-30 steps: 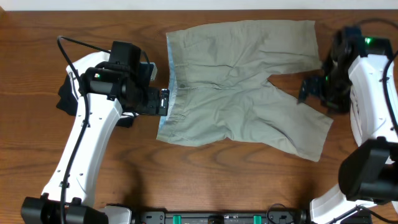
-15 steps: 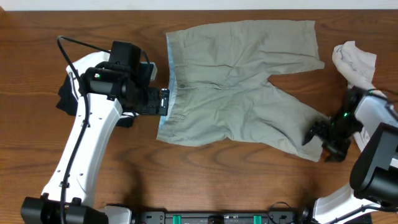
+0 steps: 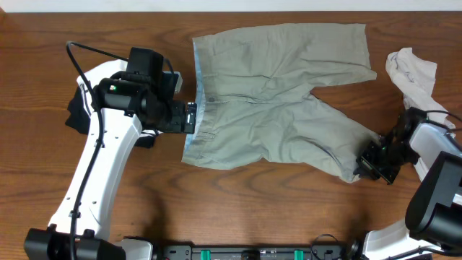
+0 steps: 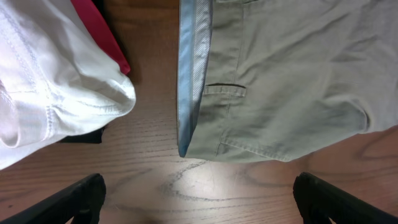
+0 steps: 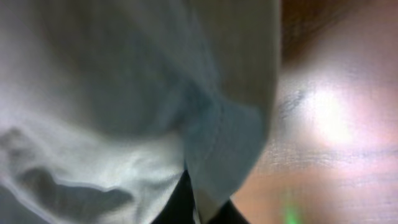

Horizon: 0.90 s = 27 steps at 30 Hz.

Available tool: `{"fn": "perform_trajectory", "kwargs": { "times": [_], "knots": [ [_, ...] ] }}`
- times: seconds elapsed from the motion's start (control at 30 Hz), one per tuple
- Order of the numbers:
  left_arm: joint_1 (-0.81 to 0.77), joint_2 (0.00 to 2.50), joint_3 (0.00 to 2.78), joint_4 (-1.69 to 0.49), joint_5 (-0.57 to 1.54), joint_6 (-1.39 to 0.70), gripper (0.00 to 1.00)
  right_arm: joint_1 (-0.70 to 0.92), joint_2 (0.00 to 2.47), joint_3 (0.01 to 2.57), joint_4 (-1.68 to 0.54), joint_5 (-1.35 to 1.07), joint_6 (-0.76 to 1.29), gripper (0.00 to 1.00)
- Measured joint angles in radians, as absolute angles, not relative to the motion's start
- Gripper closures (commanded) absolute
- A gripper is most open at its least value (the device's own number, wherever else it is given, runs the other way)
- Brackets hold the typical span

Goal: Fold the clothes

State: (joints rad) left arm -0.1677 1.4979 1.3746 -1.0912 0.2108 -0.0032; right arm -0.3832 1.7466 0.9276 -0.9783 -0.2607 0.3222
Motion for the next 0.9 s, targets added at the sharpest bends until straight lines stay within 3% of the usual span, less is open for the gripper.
{"fn": "perform_trajectory", "kwargs": {
  "times": [0.27,0.57,0.6,0.63,0.67,0.7,0.9],
  "knots": [
    [-0.168,1.498,1.375,-1.091,0.211,-0.003,0.02,-0.383,1.608,1.270,-1.333,-0.236,0.235,0.99],
    [-0.168,1.498,1.375,-1.091,0.211,-0.003,0.02,-0.383,1.520,1.439,-1.385,-0.183,0.200,0.94],
    [-0.168,1.498,1.375,-1.091,0.211,-0.003,0.02,-0.383,1.523,1.439,-1.384,-0.171,0.198,0.89],
    [-0.168,1.498,1.375,-1.091,0.211,-0.003,0.02,-0.383,1.526,1.439,-1.383,-0.154,0.196,0.74],
    [-0.168,1.498,1.375,-1.091,0.211,-0.003,0.02,-0.383,1.530,1.439,-1.383,-0.137,0.197,0.47],
    [-0.168,1.498,1.375,-1.091,0.211,-0.002,0.02,-0.383,1.535,1.439,-1.384,-0.116,0.198,0.38],
    [-0.168,1.498,1.375,-1.091,0.211,-0.002,0.02,-0.383,1.572,1.439,-1.352,-0.003,0.233,0.33]
  ]
}}
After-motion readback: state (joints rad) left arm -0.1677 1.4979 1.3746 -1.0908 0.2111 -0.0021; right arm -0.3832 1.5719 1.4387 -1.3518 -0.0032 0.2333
